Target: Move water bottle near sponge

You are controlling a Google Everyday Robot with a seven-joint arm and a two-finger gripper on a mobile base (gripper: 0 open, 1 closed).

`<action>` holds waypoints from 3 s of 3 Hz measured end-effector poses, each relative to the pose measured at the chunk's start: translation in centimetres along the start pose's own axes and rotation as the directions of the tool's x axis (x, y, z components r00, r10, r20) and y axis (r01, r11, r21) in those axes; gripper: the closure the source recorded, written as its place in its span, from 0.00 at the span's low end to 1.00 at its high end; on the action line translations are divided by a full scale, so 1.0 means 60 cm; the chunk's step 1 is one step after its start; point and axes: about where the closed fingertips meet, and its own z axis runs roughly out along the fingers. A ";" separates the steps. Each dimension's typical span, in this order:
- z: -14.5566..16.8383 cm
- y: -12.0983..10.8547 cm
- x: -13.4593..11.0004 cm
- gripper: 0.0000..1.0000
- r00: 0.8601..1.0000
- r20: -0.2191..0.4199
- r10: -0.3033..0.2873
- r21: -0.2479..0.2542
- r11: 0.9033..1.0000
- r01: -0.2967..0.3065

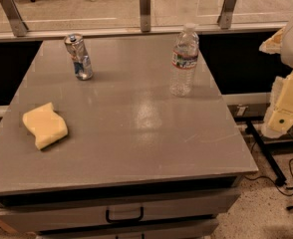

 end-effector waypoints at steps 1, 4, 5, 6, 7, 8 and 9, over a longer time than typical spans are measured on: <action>0.000 0.000 0.000 0.00 1.000 0.000 0.000 0.000 1.000 0.000; 0.124 -0.136 -0.010 0.00 0.835 0.482 0.267 -0.032 0.957 -0.287; 0.148 -0.193 -0.049 0.00 0.714 0.634 0.296 -0.075 0.943 -0.325; 0.161 -0.229 -0.088 0.00 0.650 0.709 0.273 -0.098 0.951 -0.292; 0.161 -0.232 -0.088 0.00 0.645 0.715 0.272 -0.099 0.951 -0.292; 0.181 -0.219 -0.119 0.00 0.616 0.744 0.259 -0.120 0.959 -0.257; 0.206 -0.208 -0.161 0.00 0.578 0.778 0.244 -0.152 0.967 -0.204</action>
Offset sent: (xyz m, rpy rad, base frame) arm 0.0601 -0.0158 -0.0189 0.3043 -0.1088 -0.1412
